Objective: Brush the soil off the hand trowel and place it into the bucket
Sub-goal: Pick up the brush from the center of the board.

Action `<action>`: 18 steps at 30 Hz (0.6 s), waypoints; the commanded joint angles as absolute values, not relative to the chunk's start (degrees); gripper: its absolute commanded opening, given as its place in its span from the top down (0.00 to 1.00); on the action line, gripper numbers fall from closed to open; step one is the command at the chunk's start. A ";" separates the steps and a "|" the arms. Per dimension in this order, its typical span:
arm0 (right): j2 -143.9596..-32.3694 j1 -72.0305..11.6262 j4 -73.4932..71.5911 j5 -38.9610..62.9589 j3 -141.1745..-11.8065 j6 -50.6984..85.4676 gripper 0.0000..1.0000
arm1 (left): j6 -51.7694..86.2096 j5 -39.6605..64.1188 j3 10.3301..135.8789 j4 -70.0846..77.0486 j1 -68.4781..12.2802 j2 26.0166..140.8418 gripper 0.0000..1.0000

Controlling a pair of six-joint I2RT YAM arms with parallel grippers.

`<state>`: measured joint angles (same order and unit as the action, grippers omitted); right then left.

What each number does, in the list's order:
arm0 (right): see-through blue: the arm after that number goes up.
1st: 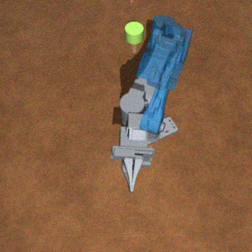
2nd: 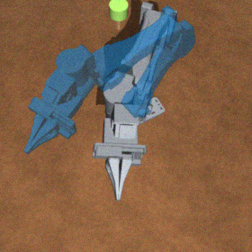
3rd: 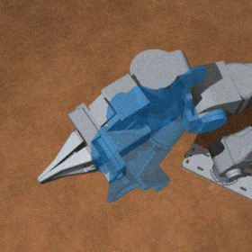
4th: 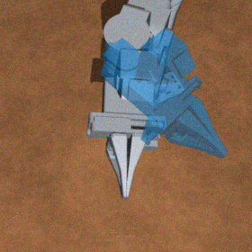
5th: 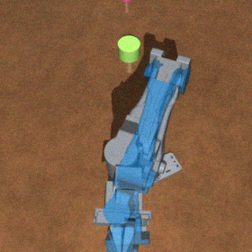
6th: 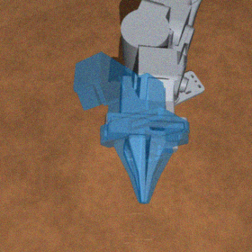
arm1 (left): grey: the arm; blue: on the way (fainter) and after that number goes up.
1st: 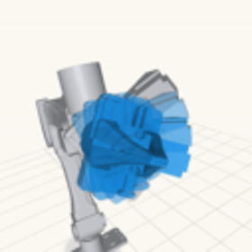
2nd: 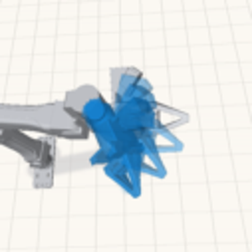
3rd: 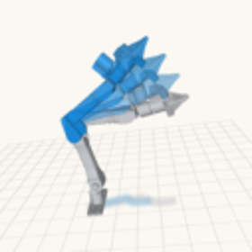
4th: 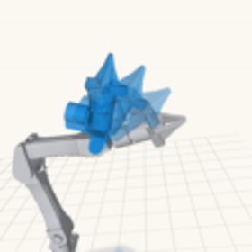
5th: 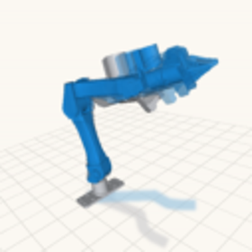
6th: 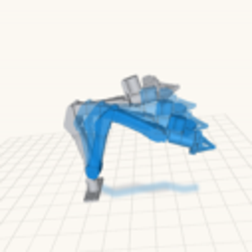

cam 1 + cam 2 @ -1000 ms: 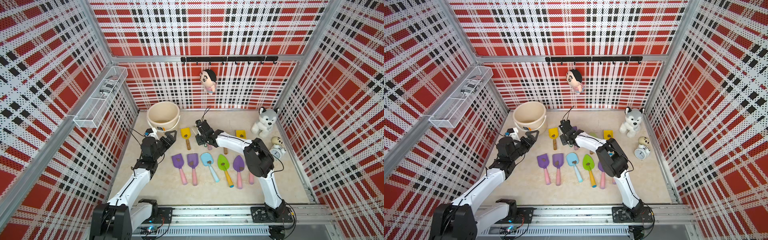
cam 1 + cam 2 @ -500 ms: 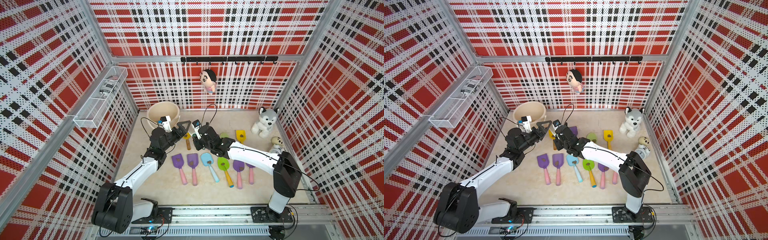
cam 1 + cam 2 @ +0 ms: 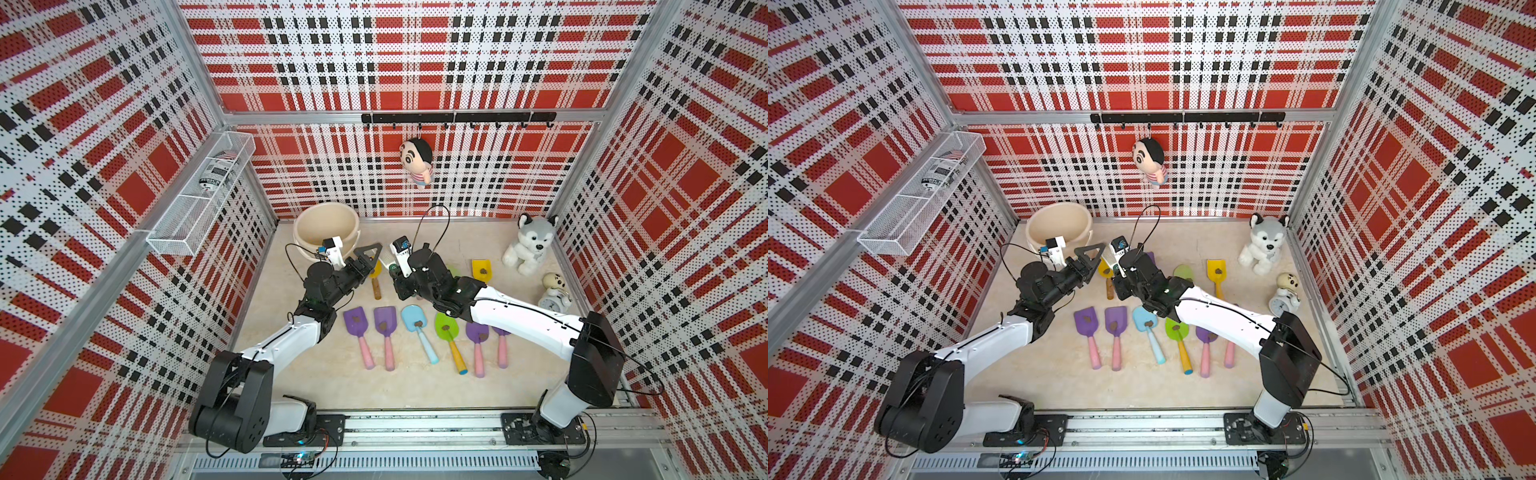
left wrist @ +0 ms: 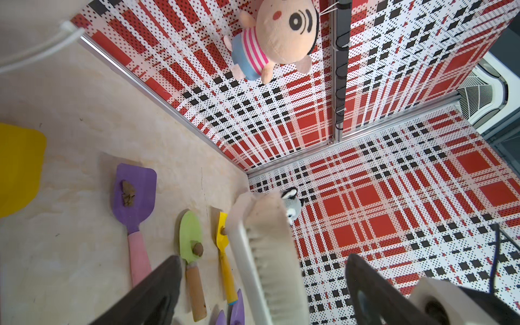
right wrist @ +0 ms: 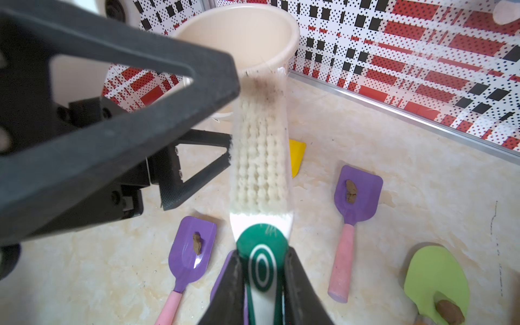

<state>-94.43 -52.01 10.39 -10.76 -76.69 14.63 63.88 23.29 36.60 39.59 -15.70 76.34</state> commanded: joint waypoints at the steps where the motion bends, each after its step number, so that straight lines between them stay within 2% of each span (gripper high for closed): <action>1: -92.02 -52.29 6.65 -7.46 -74.98 15.68 0.91 | 63.30 25.96 37.54 43.15 -16.55 76.21 0.15; 5: -91.69 -52.38 5.59 -5.81 -74.66 16.17 0.91 | 64.87 26.02 37.97 44.76 -17.25 77.49 0.38; 14: -89.85 -52.47 3.23 -4.13 -71.42 17.61 0.89 | 66.28 27.68 38.23 48.76 -16.61 79.39 0.70; 15: -89.52 -52.47 3.09 -3.98 -71.22 17.73 0.86 | 65.89 28.13 38.40 49.06 -16.57 79.45 0.74; 18: -88.36 -52.31 2.62 -2.40 -70.49 18.56 0.69 | 64.96 29.19 38.89 49.75 -16.27 79.35 0.81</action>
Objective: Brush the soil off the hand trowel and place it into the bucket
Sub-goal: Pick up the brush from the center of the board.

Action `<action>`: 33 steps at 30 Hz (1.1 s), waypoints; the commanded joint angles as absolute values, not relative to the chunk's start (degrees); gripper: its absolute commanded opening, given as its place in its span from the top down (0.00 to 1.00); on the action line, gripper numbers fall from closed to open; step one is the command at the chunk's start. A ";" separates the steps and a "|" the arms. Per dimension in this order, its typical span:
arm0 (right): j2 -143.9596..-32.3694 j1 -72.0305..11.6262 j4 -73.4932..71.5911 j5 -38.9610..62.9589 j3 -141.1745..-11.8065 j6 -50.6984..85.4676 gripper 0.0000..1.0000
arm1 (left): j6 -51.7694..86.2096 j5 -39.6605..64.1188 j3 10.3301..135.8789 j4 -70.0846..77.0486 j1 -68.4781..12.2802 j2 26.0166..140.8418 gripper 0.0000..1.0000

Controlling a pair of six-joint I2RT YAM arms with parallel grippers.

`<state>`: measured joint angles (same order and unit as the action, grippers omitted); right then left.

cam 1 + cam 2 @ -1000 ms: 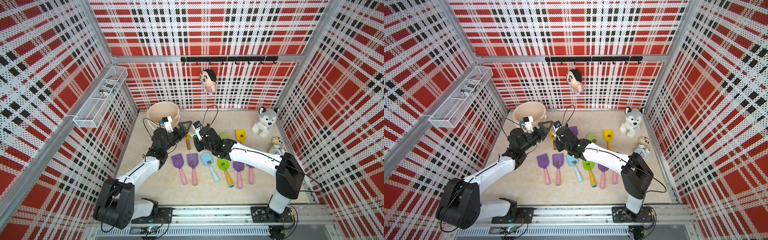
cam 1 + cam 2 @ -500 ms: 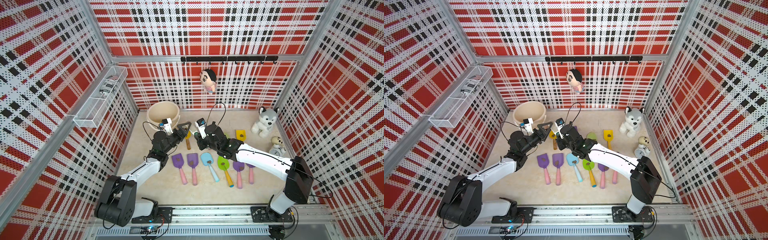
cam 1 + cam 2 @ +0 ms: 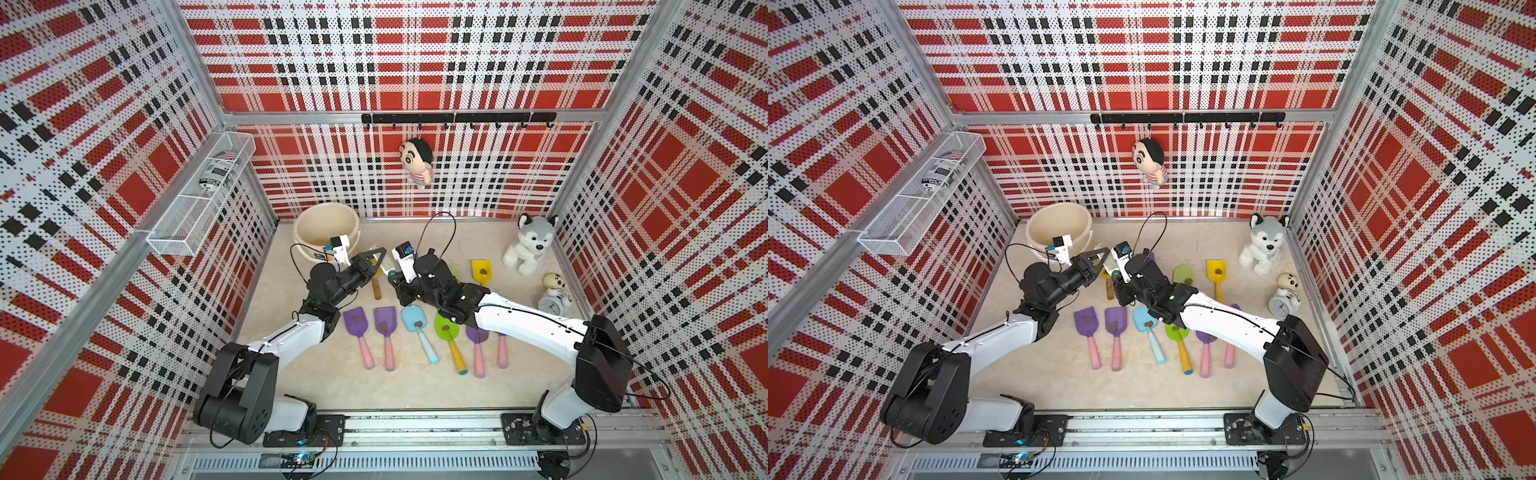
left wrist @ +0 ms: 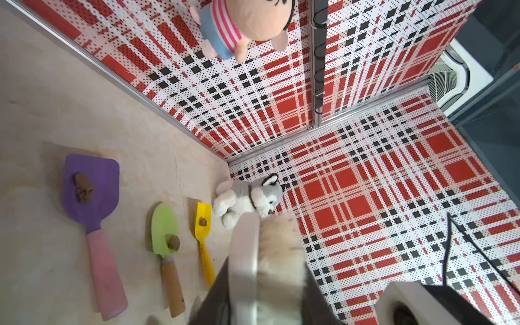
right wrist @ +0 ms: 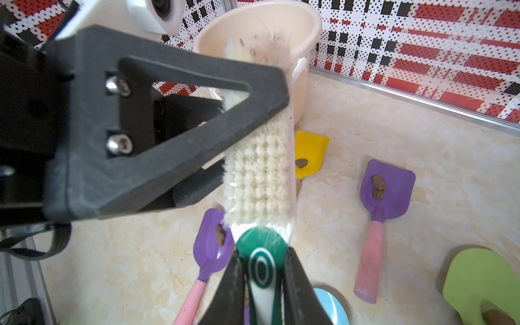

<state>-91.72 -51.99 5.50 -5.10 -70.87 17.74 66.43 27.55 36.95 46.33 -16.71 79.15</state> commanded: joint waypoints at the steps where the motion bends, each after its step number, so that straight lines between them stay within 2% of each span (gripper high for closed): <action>1: -87.79 -52.01 2.43 -1.01 -70.20 19.17 0.59 | 64.73 29.77 39.00 50.24 -15.89 79.07 0.82; 4: -85.20 -49.27 0.39 7.39 -67.96 22.66 0.40 | 64.57 32.19 39.35 52.22 -14.63 78.01 0.85; 7: -82.22 -44.45 -6.52 21.38 -63.12 27.71 0.26 | 64.94 35.75 39.73 55.56 -11.00 76.79 0.90; 12: -80.44 -38.59 -19.07 37.01 -56.92 36.99 0.23 | 71.06 40.49 39.81 66.53 -8.34 75.98 0.93; 18: -82.75 -38.58 -25.29 43.61 -56.36 40.76 0.23 | 82.41 42.09 40.21 81.16 -7.98 78.24 0.94; 23: -86.03 -39.28 -30.38 46.64 -57.00 44.31 0.30 | 91.22 41.92 40.08 92.68 -8.93 81.77 0.94; 25: -87.33 -39.53 -30.93 47.64 -57.82 45.12 0.37 | 93.69 41.92 40.21 95.98 -9.40 83.27 0.94; 28: -87.97 -39.81 -32.24 47.63 -58.29 45.84 0.53 | 94.57 41.85 40.04 96.95 -9.78 84.41 0.94; 33: -87.41 -39.87 -31.23 45.87 -58.42 45.34 0.88 | 93.76 41.20 39.46 96.14 -10.19 84.46 0.94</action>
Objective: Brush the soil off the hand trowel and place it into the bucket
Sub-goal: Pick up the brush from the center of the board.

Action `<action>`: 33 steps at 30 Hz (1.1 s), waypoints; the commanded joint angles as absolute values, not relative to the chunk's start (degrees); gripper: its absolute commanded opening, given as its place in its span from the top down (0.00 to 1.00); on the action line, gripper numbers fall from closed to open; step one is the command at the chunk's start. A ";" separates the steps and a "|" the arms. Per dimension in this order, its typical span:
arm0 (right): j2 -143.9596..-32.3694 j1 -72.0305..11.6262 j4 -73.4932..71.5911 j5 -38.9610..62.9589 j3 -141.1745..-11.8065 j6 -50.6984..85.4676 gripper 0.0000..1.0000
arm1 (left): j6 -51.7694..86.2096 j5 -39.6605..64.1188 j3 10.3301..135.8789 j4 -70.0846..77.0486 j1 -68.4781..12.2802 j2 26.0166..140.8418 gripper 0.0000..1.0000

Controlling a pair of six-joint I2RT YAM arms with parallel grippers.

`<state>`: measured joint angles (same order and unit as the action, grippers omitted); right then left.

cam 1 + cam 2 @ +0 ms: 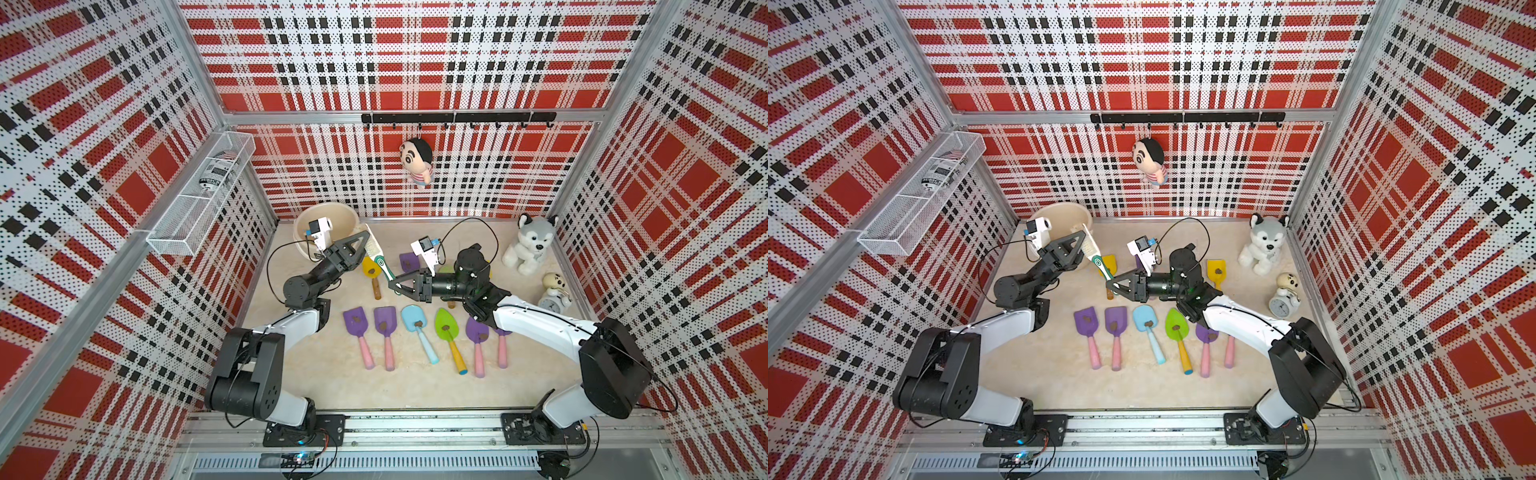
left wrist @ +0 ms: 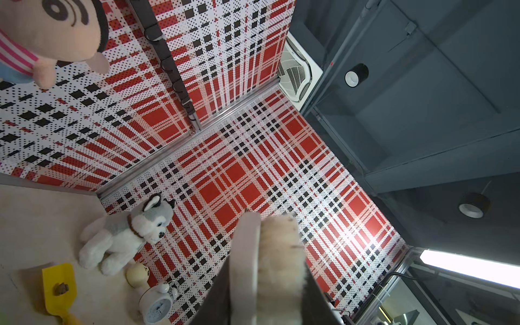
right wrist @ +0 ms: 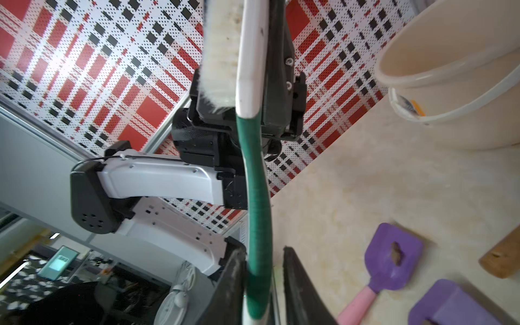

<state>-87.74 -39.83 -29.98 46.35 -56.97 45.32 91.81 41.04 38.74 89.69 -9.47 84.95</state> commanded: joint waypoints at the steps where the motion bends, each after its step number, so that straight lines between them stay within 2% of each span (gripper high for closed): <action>1: -87.33 -39.91 -30.80 45.53 -58.45 45.09 0.94 | 93.56 41.07 39.46 95.71 -10.35 84.39 0.93; 2: -86.96 -39.83 -30.24 45.06 -58.40 44.59 1.00 | 93.27 40.90 39.44 95.13 -10.46 84.37 0.89; 4: -85.95 -39.82 -28.04 43.34 -58.37 42.63 1.00 | 92.52 40.62 39.37 93.58 -10.50 84.04 0.74; 7: -82.87 -39.85 -21.62 36.15 -58.25 35.96 1.00 | 89.99 39.71 38.95 88.44 -10.13 82.32 0.43; 10: -79.49 -39.99 -13.69 23.06 -58.30 26.06 1.00 | 82.12 37.32 38.37 76.45 -9.92 77.58 0.21; 13: -77.71 -41.46 -7.30 5.87 -59.34 17.13 1.00 | 72.11 33.00 39.36 58.66 -10.15 71.66 0.08; 18: -82.52 -51.46 -3.75 -37.05 -64.63 -5.87 1.00 | 63.05 24.24 43.15 34.34 -10.76 65.30 0.03; 20: -85.15 -54.05 -7.56 -46.36 -65.64 -13.82 1.00 | 62.45 22.42 44.00 29.75 -10.99 64.65 0.02; 23: -87.84 -58.34 -19.60 -53.25 -64.15 -27.31 1.00 | 63.00 20.43 43.51 28.39 -10.87 64.49 0.01; 30: -94.82 -65.43 -37.62 -57.53 -63.38 -47.07 1.00 | 63.01 19.36 43.15 28.87 -10.82 65.36 0.01; 31: -95.58 -66.14 -39.24 -57.65 -63.23 -48.51 1.00 | 62.94 19.42 43.08 28.83 -10.68 65.57 0.04; 33: -96.87 -67.13 -39.35 -57.61 -63.63 -49.71 1.00 | 62.93 19.64 42.92 28.87 -10.50 66.10 0.15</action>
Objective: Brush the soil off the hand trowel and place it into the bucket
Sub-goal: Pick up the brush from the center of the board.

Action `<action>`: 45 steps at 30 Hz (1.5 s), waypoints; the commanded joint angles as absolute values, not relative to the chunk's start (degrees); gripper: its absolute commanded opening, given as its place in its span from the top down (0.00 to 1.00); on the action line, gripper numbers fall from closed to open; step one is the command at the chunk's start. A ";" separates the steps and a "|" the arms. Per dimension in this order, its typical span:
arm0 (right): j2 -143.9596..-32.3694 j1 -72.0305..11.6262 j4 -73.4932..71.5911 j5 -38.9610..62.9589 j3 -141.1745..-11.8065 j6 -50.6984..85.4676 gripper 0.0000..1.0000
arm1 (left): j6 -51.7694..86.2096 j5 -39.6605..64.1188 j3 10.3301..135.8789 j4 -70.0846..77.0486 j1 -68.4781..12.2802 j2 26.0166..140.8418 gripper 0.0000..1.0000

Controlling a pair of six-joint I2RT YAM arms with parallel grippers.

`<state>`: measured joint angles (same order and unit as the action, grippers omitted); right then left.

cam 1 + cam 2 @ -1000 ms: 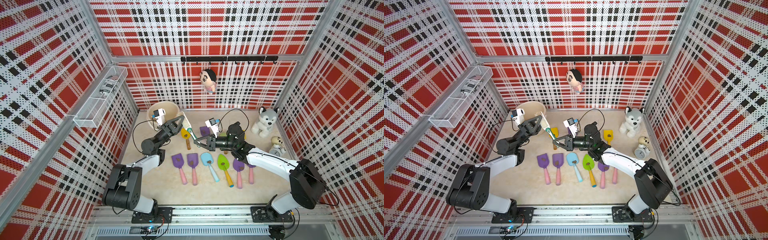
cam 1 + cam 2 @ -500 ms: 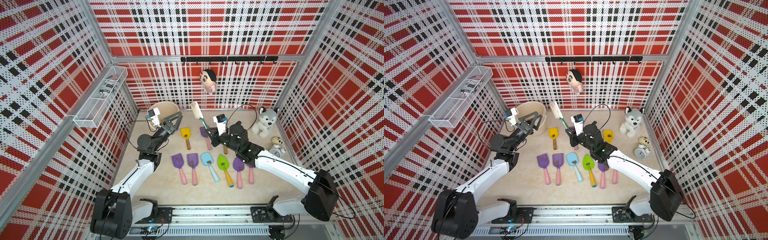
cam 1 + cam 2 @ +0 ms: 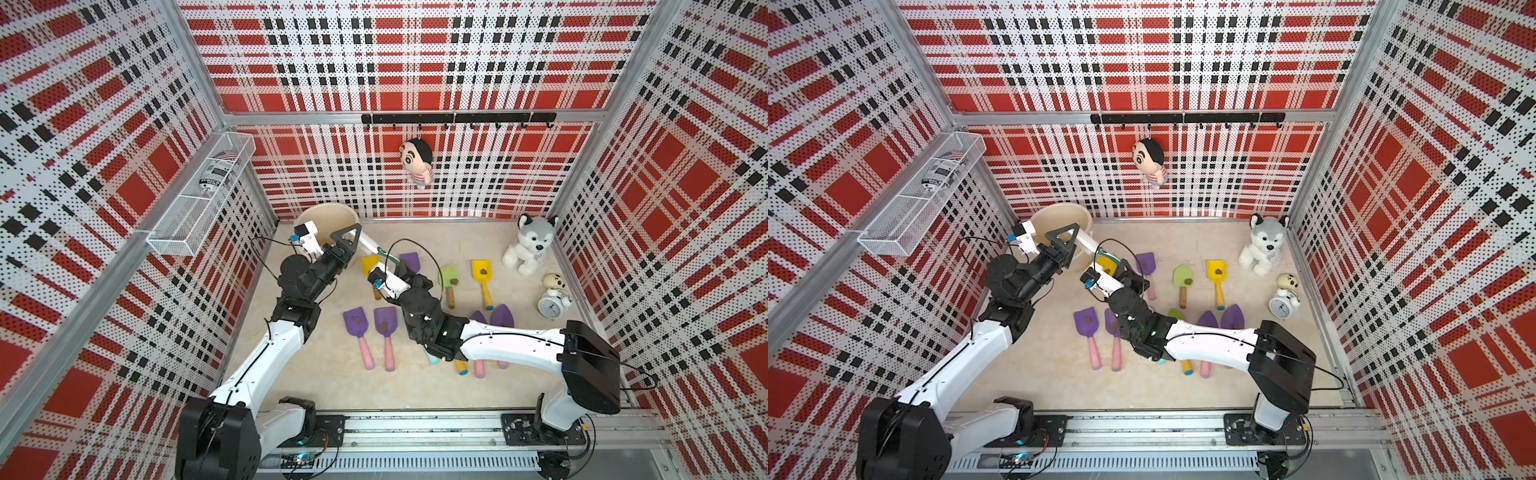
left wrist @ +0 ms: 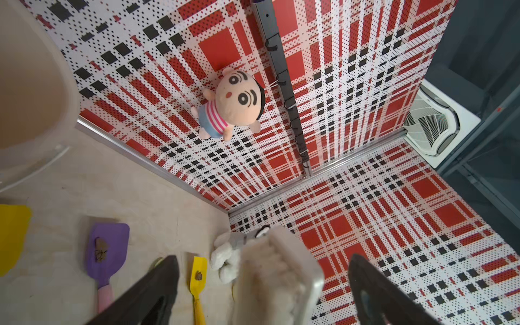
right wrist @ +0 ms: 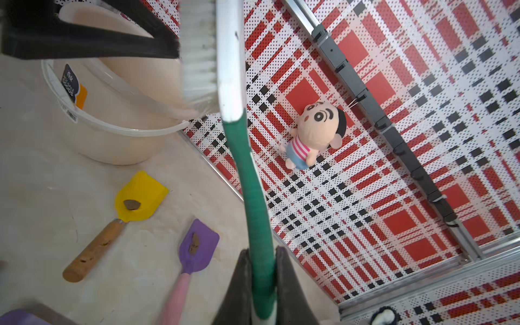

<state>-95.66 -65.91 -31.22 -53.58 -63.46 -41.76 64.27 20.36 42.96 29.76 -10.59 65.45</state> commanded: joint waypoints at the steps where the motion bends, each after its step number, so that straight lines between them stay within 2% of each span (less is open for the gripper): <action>1: -97.51 -67.46 -39.25 -57.76 -63.93 -49.99 1.00 | 62.91 19.84 42.85 28.83 -10.35 66.46 0.25; 2: -97.81 -67.80 -39.15 -57.81 -64.10 -49.88 1.00 | 62.93 20.03 42.67 28.83 -10.23 66.70 0.34; 5: -97.80 -68.01 -36.11 -56.92 -64.53 -47.16 1.00 | 62.81 20.21 42.51 28.87 -10.28 66.87 0.54; 9: -95.98 -67.95 -27.60 -54.14 -65.68 -39.96 1.00 | 61.65 20.73 43.01 28.87 -10.04 66.70 0.67; 10: -95.37 -67.87 -23.53 -52.61 -66.49 -37.04 0.96 | 61.02 21.18 43.31 28.92 -9.82 66.66 0.71; 11: -94.83 -67.77 -19.29 -50.92 -67.43 -33.94 0.85 | 60.31 21.69 43.66 28.92 -9.70 66.71 0.73; 13: -93.34 -66.75 -6.94 -43.86 -70.42 -24.58 0.51 | 58.21 23.14 44.78 29.00 -9.26 67.09 0.77; 16: -90.49 -63.33 6.80 -28.30 -74.25 -11.33 0.26 | 56.39 28.37 46.00 31.98 -7.79 68.66 0.82; 18: -88.16 -60.53 10.42 -16.81 -74.35 -4.90 0.18 | 57.06 32.95 46.21 36.27 -6.53 70.18 0.84; 22: -82.42 -54.03 8.84 5.23 -71.33 5.60 0.17 | 59.42 39.85 46.73 45.25 -5.41 72.65 0.91; 29: -74.62 -41.91 -9.80 29.60 -60.87 25.49 0.20 | 61.59 44.20 49.29 51.85 -5.79 73.03 0.97; 37: -75.94 -40.17 -27.83 40.05 -56.06 40.81 0.24 | 70.56 44.80 49.65 63.85 -6.83 74.60 1.00; 41: -77.72 -40.20 -35.30 42.61 -55.30 46.75 0.36 | 77.52 45.62 49.99 72.95 -6.86 76.49 1.00; 45: -78.65 -40.09 -38.94 42.75 -55.21 50.00 0.46 | 79.50 45.77 49.67 75.22 -7.03 76.82 1.00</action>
<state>-77.91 -40.07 -31.57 40.34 -55.66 44.66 75.59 44.84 48.58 68.34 -6.59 76.77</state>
